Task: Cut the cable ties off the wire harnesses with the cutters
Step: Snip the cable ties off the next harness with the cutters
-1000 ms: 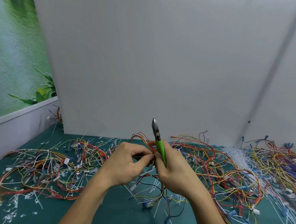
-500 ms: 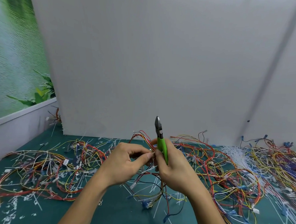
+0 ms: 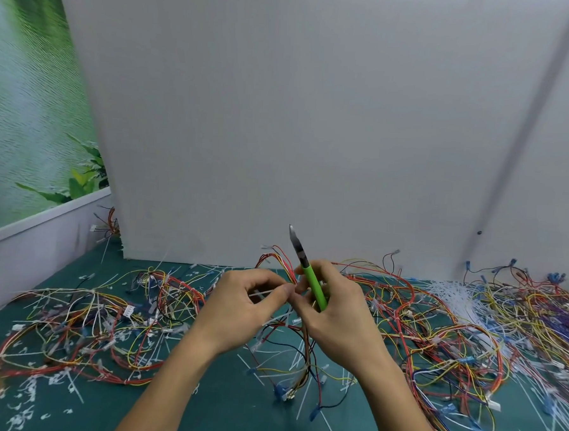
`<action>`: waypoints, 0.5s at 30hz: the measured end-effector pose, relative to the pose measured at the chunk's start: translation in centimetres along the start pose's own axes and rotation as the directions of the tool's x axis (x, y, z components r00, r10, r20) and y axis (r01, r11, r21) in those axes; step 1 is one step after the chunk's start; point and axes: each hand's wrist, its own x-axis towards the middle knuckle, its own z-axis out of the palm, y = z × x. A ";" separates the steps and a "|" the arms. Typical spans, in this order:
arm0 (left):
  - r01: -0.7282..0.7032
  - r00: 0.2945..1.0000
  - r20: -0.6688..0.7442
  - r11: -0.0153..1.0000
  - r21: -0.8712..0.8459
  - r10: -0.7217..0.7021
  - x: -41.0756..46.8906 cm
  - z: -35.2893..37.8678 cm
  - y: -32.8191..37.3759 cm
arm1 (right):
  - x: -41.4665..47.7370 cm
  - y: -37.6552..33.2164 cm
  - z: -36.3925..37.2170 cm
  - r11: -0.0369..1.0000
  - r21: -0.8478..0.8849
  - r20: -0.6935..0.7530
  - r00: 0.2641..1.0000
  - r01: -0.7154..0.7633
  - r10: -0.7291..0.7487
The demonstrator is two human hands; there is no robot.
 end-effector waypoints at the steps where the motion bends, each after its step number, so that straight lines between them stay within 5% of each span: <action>1: -0.019 1.000 -0.009 1.000 0.023 0.020 0.0 0.0 0.1 | 0.0 0.0 0.0 1.000 -0.002 -0.003 1.000 0.007 -0.007; 9: -0.336 0.939 -0.017 0.924 0.182 0.344 0.0 0.2 0.1 | 0.0 0.3 0.2 0.999 -0.016 -0.040 0.998 0.048 -0.049; 15: -0.130 0.991 -0.040 0.991 -0.036 0.129 -0.1 0.1 -0.2 | 0.1 1.0 0.1 1.000 0.008 -0.062 0.998 -0.005 0.005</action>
